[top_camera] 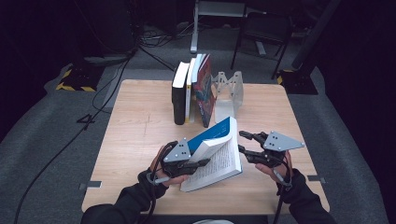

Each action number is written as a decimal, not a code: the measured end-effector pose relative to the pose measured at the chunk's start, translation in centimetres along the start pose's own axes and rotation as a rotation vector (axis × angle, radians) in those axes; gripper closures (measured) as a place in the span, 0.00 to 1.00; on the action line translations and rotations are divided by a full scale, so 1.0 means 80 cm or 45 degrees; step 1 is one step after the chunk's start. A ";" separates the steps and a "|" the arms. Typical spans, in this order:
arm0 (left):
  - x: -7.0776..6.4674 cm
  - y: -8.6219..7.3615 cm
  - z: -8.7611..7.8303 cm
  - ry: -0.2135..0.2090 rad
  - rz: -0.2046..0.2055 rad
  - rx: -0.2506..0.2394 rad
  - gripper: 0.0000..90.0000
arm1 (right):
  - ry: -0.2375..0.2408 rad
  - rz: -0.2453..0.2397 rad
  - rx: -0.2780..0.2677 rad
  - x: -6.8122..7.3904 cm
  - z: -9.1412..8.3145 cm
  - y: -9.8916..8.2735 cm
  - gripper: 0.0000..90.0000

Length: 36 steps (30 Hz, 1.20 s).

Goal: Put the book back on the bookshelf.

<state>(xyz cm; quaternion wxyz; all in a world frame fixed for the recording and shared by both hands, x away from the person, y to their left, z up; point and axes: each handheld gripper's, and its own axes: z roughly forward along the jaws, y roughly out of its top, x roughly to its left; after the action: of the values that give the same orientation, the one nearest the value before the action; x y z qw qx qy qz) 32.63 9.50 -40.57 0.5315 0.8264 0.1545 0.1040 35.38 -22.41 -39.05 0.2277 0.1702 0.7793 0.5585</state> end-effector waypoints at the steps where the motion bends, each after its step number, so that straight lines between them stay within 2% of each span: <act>1: 0.000 0.000 0.000 0.000 0.000 0.000 0.77 | 0.010 -0.001 -0.012 0.003 0.001 0.004 0.56; 4: 0.003 -0.007 -0.013 0.004 -0.014 -0.023 0.77 | 0.035 -0.013 -0.033 0.009 0.006 0.013 0.56; 8: 0.003 -0.012 -0.021 0.017 -0.030 -0.033 0.77 | 0.044 -0.027 -0.042 0.013 0.011 0.019 0.56; 15: -0.004 -0.028 -0.035 0.085 -0.037 -0.094 0.74 | 0.056 -0.039 -0.059 0.022 0.021 0.030 0.51; 19: -0.007 -0.042 -0.044 0.108 -0.097 -0.127 0.71 | 0.057 -0.054 -0.076 0.030 0.027 0.036 0.48; 22: -0.012 -0.051 -0.046 0.148 -0.107 -0.082 0.66 | 0.069 -0.059 -0.090 0.035 0.031 0.039 0.47; 26: -0.013 -0.060 -0.046 0.159 -0.118 -0.017 0.61 | 0.081 -0.063 -0.099 0.041 0.037 0.045 0.46; 27: -0.013 -0.060 -0.046 0.159 -0.118 -0.017 0.60 | 0.083 -0.061 -0.102 0.042 0.039 0.045 0.46; 28: -0.011 -0.066 -0.045 0.163 -0.140 0.014 0.60 | 0.085 -0.057 -0.103 0.042 0.040 0.046 0.46; 31: -0.009 -0.070 -0.043 0.169 -0.148 0.049 0.61 | 0.091 -0.052 -0.106 0.042 0.042 0.046 0.45; 32: -0.006 -0.071 -0.042 0.169 -0.146 0.067 0.65 | 0.113 -0.040 -0.099 0.042 0.045 0.045 0.44; 35: -0.003 -0.068 -0.043 0.158 -0.137 0.082 0.71 | 0.135 -0.039 -0.089 0.043 0.048 0.044 0.44; 36: 0.001 -0.068 -0.043 0.139 -0.139 0.081 0.71 | 0.148 -0.039 -0.088 0.044 0.050 0.044 0.44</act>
<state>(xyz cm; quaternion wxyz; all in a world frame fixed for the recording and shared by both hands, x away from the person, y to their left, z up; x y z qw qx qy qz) 30.80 14.52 -44.10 0.5005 0.8264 0.2312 0.1147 34.65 -16.32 -37.36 0.1965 0.1175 0.7739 0.5904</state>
